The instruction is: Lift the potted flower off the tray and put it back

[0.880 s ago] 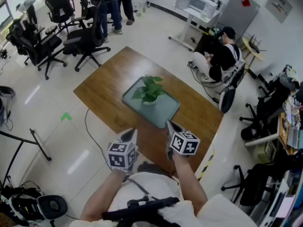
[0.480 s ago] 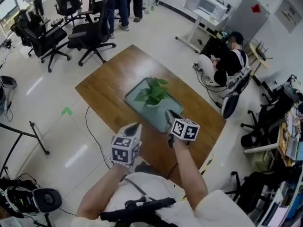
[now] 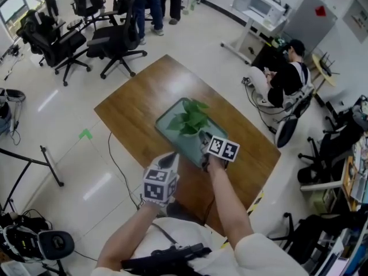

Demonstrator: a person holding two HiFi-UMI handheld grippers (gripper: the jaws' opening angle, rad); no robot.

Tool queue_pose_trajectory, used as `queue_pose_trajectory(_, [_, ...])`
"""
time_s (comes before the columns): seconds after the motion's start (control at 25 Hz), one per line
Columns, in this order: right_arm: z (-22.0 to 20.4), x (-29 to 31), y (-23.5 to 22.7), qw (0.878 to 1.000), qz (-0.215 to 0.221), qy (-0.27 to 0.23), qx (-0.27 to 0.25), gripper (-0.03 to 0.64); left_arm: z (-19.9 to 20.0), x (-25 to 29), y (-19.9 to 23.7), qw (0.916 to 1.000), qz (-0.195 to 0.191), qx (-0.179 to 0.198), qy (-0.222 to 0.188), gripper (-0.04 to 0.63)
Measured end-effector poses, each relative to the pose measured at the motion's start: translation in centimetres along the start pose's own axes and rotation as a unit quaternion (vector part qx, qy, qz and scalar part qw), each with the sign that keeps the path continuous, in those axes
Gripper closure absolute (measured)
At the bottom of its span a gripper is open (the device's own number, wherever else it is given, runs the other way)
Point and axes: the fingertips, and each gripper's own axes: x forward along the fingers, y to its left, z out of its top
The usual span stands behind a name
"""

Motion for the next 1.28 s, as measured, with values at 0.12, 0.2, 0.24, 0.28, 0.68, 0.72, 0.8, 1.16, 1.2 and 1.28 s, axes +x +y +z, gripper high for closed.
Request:
queue_pose_trajectory(0.12, [0.2,1.6,-0.8,1.0,0.004,0.006,0.025,0.462,-0.3,0.2,0.3,0.9999,0.01,-0.009,0.004,0.6])
queue_pose_trajectory(0.2, [0.4,2.4,-1.2,0.999,0.006,0.008,0.037,0.463,-0.7,0.1,0.5,0.9997,0.018,-0.016,0.007,0.6])
queue_pose_trajectory(0.24, [0.4,2.8,-1.3,0.999,0.008,0.009,0.042,0.462,-0.9,0.0,0.6,0.9995,0.023,-0.018,0.008,0.6])
queue_pose_trajectory(0.28, [0.4,3.1,-1.3,0.999,0.009,0.009,0.045,0.462,-1.1,0.0,0.8,0.9994,0.027,-0.02,0.009,0.6])
queue_pose_trajectory(0.68, [0.5,4.7,-1.9,0.998,-0.001,0.0,0.068,0.477,-1.8,-1.3,3.0,0.9972,0.061,-0.042,0.007,0.6])
queue_pose_trajectory(0.72, [0.5,4.8,-1.8,0.998,-0.002,-0.002,0.066,0.484,-1.9,-1.5,3.2,0.997,0.063,-0.044,0.006,0.6])
queue_pose_trajectory(0.8, [0.5,4.8,-1.6,0.998,-0.006,-0.005,0.063,0.502,-2.0,-2.0,3.7,0.9965,0.068,-0.048,0.004,0.6])
queue_pose_trajectory(1.16, [1.3,3.5,1.9,0.999,0.014,-0.023,0.034,0.542,-2.4,-4.1,5.5,0.9937,0.091,-0.066,-0.006,0.6])
queue_pose_trajectory(1.2, [1.2,3.5,2.1,0.999,0.016,-0.025,0.034,0.548,-2.5,-4.2,5.5,0.9936,0.092,-0.066,-0.006,0.6])
queue_pose_trajectory(1.28, [1.2,3.3,2.4,0.999,0.021,-0.028,0.039,0.549,-2.8,-4.6,5.4,0.9936,0.092,-0.065,-0.007,0.6])
